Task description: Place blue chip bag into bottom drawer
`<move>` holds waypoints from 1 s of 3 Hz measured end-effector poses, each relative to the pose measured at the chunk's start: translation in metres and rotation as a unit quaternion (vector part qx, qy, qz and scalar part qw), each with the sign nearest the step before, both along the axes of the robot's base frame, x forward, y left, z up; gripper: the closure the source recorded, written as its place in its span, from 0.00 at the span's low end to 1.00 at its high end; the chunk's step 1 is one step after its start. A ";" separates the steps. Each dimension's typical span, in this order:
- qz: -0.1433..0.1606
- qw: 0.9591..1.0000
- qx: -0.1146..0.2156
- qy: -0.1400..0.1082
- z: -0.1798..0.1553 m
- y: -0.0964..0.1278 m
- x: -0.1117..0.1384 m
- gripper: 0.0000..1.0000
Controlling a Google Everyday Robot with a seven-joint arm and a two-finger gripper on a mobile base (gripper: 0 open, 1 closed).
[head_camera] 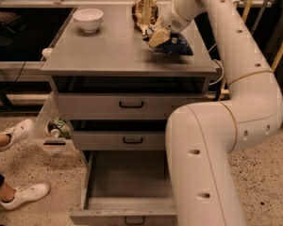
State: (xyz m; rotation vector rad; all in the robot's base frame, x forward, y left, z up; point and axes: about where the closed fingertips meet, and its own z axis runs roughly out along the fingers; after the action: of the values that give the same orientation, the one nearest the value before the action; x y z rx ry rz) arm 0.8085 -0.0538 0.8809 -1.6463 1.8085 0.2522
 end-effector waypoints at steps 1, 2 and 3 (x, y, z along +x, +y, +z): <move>0.023 0.999 0.037 -0.019 0.058 -0.013 -0.034 1.00; 0.016 0.999 0.027 -0.037 0.109 -0.033 -0.074 1.00; 0.007 0.997 -0.021 -0.076 0.166 -0.051 -0.144 1.00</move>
Offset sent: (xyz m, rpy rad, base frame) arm -0.3155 -0.0111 0.1042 -0.0351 -0.0764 0.0126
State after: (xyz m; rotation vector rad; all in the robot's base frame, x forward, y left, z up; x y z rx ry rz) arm 0.6642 -0.1045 1.0471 -1.6605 1.6998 0.0912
